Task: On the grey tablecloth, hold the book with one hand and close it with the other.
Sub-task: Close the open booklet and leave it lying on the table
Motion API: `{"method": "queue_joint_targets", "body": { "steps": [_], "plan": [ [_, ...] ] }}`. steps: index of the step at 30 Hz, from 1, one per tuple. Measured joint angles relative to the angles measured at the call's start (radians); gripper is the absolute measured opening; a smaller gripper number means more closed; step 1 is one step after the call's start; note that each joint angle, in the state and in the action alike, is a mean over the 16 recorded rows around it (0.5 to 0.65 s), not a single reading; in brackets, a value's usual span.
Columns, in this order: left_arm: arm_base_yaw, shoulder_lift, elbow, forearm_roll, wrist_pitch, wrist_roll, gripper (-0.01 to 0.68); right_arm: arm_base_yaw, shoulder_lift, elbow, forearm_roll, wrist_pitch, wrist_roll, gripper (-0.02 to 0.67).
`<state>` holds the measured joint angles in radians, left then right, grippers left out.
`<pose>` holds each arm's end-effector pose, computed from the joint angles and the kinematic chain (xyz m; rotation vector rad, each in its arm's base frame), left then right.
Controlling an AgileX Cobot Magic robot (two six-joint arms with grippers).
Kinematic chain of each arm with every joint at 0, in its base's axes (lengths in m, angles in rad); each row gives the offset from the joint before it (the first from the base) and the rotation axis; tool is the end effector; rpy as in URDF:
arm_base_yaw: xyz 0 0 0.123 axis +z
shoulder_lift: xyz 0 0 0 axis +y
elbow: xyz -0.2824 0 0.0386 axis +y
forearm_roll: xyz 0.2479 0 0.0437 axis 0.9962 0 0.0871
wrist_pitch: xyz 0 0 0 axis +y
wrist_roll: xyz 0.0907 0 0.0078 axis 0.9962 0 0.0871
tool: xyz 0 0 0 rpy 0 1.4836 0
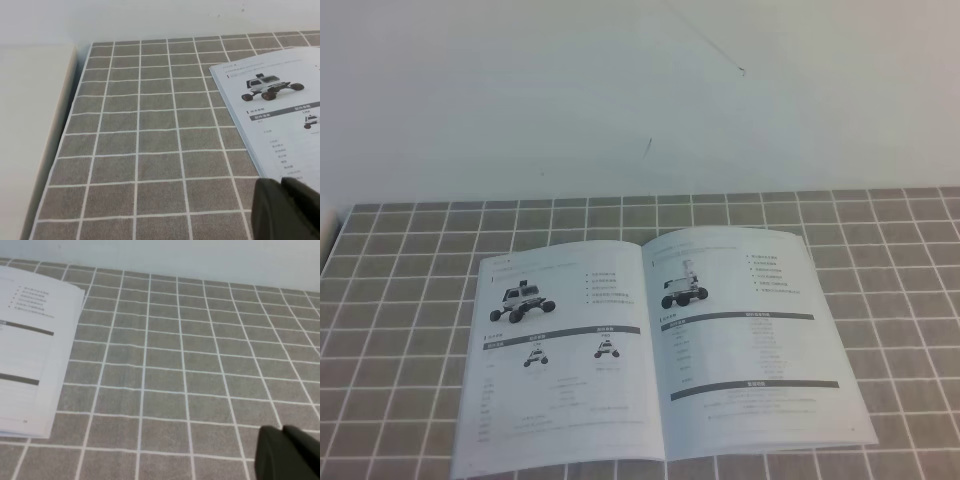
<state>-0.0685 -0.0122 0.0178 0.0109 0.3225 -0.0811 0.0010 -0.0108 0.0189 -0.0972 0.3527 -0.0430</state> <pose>0.0536 -0.0034 0.1786 -0.0045 1.8127 -0.0958 0.0531 -0.0030 0.1757 -0.1012 1.8417 -0.1241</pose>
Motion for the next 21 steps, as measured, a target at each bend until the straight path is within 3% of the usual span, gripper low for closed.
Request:
{"method": "queue_joint_targets", "body": {
  "steps": [21],
  "plan": [
    [0.000,0.000,0.000,0.001,0.001,0.002,-0.003,0.000,0.000,0.000,0.000,0.000,0.000,-0.003]
  ]
}}
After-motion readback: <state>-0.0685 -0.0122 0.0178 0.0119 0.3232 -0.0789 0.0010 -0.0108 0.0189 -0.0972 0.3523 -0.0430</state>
